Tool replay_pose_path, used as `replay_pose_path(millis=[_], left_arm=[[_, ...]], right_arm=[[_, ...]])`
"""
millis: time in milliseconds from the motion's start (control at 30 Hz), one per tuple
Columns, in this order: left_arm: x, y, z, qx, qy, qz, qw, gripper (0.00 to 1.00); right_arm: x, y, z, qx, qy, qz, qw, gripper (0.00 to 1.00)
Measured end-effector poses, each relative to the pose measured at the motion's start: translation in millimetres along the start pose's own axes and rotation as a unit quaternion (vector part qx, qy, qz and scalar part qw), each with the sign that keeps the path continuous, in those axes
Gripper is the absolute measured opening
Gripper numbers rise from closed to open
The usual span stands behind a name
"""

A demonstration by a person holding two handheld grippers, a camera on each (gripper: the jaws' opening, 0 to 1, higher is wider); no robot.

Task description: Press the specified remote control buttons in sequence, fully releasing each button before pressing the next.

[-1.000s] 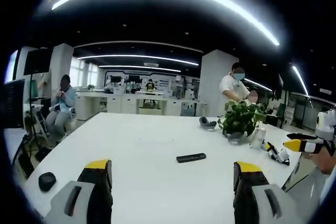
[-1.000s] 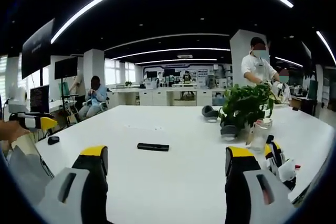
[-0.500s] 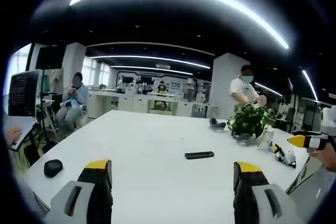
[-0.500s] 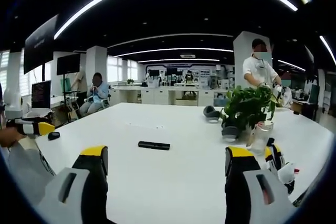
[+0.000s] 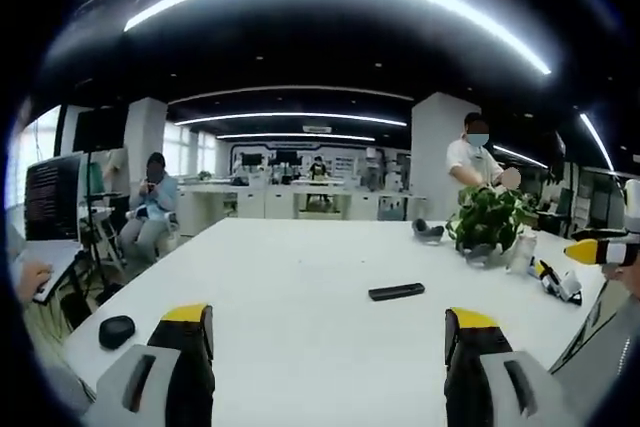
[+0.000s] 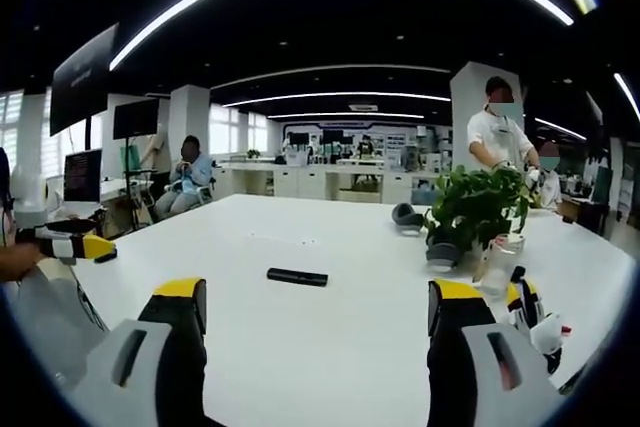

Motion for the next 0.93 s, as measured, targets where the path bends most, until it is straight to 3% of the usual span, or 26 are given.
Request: replay_pose_path(millis=[933], left_arm=[[9.1,1.2,-4.8,-0.012,0.030,-0.032,0.9990,1.00]], right_arm=[[-3.1,-4.2,7.7,0.013,0.025,0.017,0.9995,0.92]])
Point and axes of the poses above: the point that each gripper's makers call its tool centre point, and the gripper's own axes: y roughly forward along the fingers, z roughly to its right, x roughly out of its underside, the point moved 6 cm from there along -y, roughly backward along the fingers, and after that the axes turned 12 degrees about x, right-handed, at the moved point
